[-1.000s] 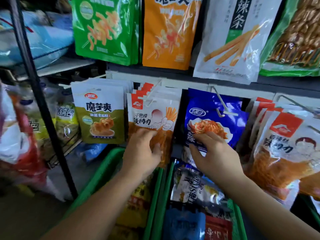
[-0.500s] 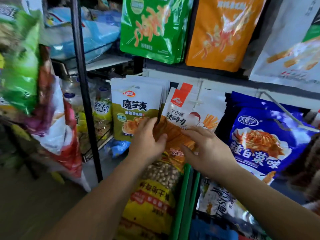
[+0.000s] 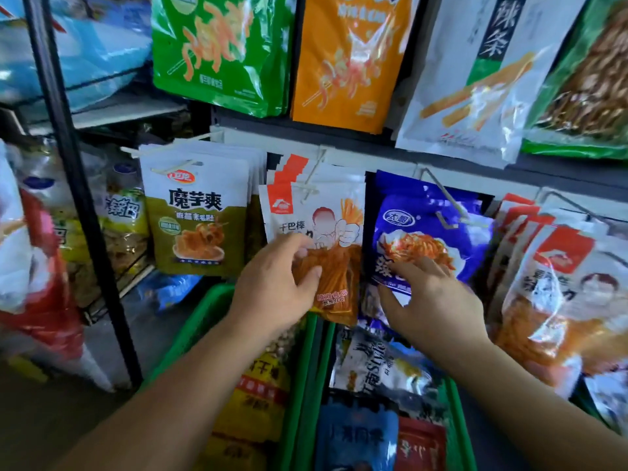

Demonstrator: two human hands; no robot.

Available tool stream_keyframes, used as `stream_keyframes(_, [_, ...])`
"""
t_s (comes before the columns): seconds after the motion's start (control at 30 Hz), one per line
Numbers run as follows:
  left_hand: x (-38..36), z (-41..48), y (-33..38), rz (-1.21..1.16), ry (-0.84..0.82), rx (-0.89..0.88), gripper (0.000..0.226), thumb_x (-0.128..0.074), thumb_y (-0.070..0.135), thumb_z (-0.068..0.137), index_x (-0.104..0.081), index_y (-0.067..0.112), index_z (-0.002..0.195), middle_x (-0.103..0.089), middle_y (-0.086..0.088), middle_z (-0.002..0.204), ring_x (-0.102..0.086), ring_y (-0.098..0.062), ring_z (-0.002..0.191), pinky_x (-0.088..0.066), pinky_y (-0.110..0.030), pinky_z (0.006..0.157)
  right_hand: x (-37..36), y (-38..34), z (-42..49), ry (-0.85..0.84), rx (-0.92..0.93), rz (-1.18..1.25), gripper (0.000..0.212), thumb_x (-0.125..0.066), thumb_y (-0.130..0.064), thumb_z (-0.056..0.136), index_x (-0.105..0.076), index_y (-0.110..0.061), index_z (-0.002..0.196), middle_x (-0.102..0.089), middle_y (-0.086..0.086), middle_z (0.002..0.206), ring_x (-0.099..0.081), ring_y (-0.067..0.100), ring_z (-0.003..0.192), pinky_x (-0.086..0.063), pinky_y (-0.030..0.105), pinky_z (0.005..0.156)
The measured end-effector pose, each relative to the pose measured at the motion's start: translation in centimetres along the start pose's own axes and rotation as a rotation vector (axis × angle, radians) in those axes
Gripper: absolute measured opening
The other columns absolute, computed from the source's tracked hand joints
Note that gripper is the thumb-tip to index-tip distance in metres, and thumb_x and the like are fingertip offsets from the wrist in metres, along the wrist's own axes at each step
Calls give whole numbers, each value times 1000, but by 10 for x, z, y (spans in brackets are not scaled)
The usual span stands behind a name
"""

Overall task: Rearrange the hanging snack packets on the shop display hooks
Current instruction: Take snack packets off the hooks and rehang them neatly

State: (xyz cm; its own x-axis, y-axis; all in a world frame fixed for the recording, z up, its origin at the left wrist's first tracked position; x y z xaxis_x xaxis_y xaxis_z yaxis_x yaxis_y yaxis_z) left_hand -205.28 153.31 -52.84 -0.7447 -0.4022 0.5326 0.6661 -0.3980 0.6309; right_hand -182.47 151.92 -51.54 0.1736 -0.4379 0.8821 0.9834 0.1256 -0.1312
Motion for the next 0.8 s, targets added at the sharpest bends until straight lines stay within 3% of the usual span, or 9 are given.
stream_keyframes(0.1, [-26, -4, 18, 31, -157, -30, 53, -73, 34, 89, -57, 28, 139, -63, 8, 131, -63, -14, 116, -55, -38, 98, 7, 16, -6, -115, -5, 96, 52, -68, -47, 94, -63, -31, 143, -60, -3, 141, -54, 26, 135, -57, 43, 92])
stream_keyframes(0.23, [-48, -3, 41, 53, -237, -76, 48, -71, 36, 88, -63, 24, 134, -66, 5, 132, -63, -17, 119, -54, -39, 99, 28, 35, -15, -100, -20, 229, 46, -68, -48, 94, -66, -34, 138, -66, -9, 140, -61, 18, 131, -55, 39, 98])
stream_keyframes(0.33, [-69, -6, 65, -16, -305, -117, 44, -70, 33, 89, -66, 23, 131, -69, 5, 122, -67, -17, 108, -57, -39, 91, 44, 53, -22, -111, -79, 285, 38, -68, -49, 94, -74, -33, 127, -74, -12, 115, -69, 13, 114, -55, 32, 92])
stream_keyframes(0.37, [-77, -8, 72, -41, -349, -125, 45, -70, 33, 91, -64, 23, 134, -69, 5, 124, -67, -17, 109, -57, -39, 92, 47, 59, -24, -103, -94, 285, 33, -68, -49, 94, -77, -32, 121, -73, -14, 102, -71, 13, 105, -55, 31, 86])
stream_keyframes(0.43, [-93, -12, 85, -68, -430, -153, 50, -70, 31, 93, -60, 24, 141, -67, 4, 133, -65, -16, 119, -55, -36, 98, 53, 72, -30, -91, -120, 288, 31, -67, -52, 92, -79, -32, 111, -76, -13, 95, -72, 13, 95, -58, 35, 83])
stream_keyframes(0.53, [-110, -16, 100, -24, -464, -198, 52, -67, 33, 94, -57, 27, 145, -64, 6, 142, -59, -16, 129, -51, -37, 104, 61, 100, -39, -81, -213, 289, 33, -64, -55, 90, -79, -33, 108, -79, -12, 98, -73, 13, 93, -60, 39, 81])
stream_keyframes(0.67, [-123, -15, 124, -41, -392, -189, 41, -68, 33, 93, -65, 26, 133, -72, 6, 125, -67, -17, 113, -56, -37, 93, 68, 143, -53, -36, -345, 169, 30, -58, -54, 93, -75, -35, 110, -76, -9, 103, -71, 20, 96, -57, 36, 73])
stream_keyframes(0.73, [-133, -18, 134, -84, -431, -181, 44, -69, 35, 93, -63, 28, 136, -70, 7, 127, -66, -14, 115, -56, -37, 96, 65, 158, -59, -84, -370, 242, 38, -62, -54, 89, -73, -39, 122, -73, -6, 115, -68, 22, 107, -56, 36, 83])
stream_keyframes(0.8, [-143, -24, 141, -103, -500, -171, 47, -69, 35, 94, -60, 29, 140, -69, 8, 130, -65, -11, 117, -55, -38, 99, 64, 166, -66, -95, -349, 331, 42, -71, -41, 90, -71, -35, 132, -71, -4, 122, -65, 22, 115, -53, 36, 93])
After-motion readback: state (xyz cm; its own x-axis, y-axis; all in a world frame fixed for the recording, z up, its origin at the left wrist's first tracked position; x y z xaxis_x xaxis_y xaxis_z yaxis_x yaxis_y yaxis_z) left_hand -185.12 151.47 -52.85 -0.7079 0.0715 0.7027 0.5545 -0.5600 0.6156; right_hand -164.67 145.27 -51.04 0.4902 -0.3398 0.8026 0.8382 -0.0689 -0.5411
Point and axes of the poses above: each hand's wrist, its own z-axis towards the middle knuckle, its own x-axis out of the back of the hand, y = z × x, the point moved 4 cm from there along z, towards the middle knuckle
